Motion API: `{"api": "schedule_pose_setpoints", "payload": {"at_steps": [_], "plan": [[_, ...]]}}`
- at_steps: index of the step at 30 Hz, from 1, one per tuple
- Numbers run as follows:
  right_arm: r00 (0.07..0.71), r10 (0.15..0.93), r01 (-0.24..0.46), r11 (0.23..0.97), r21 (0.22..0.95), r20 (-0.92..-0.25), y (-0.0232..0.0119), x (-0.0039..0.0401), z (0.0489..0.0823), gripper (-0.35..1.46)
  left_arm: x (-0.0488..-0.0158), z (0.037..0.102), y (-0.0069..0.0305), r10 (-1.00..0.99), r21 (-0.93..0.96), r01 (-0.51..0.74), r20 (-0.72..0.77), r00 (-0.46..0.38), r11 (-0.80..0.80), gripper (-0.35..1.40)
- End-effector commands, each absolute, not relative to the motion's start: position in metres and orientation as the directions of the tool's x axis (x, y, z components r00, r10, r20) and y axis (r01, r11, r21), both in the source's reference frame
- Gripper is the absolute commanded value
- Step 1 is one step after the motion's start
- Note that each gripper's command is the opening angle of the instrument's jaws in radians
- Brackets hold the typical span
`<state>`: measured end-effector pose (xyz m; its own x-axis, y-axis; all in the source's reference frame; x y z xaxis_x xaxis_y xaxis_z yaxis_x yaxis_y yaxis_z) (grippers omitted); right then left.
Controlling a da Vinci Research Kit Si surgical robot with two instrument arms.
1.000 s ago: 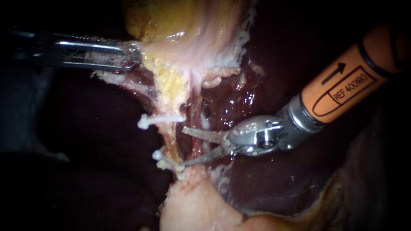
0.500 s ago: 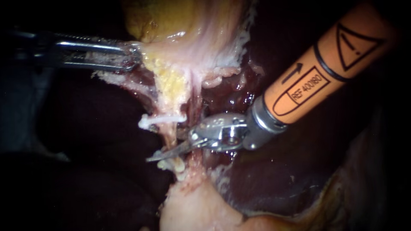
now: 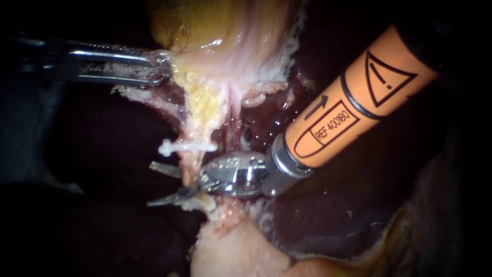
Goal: Go to the cutting position left tube
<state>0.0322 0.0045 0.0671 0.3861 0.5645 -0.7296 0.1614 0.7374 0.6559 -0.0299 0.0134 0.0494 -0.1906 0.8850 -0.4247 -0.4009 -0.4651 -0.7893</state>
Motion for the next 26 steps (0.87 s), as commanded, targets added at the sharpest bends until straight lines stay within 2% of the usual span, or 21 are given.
{"api": "schedule_pose_setpoints", "payload": {"at_steps": [1, 11, 26], "plan": [[0.378, 0.571, 0.164, 0.733, 0.660, -0.729, 0.0046, 0.0322, 0.0666, 1.43, -0.0299, 0.0494, 0.0134, 0.885, -0.789, -0.401, -0.425, -0.191, -0.465, -0.35], [0.335, 0.589, 0.193, 0.721, 0.666, -0.735, 0.0040, 0.0325, 0.0621, 1.45, -0.0298, 0.0494, 0.0134, 0.885, -0.789, -0.401, -0.425, -0.191, -0.465, -0.35], [0.335, 0.593, 0.199, 0.715, 0.670, -0.732, 0.0039, 0.0323, 0.0621, 1.45, -0.0298, 0.0494, 0.0134, 0.885, -0.789, -0.401, -0.425, -0.191, -0.465, -0.35]]}}
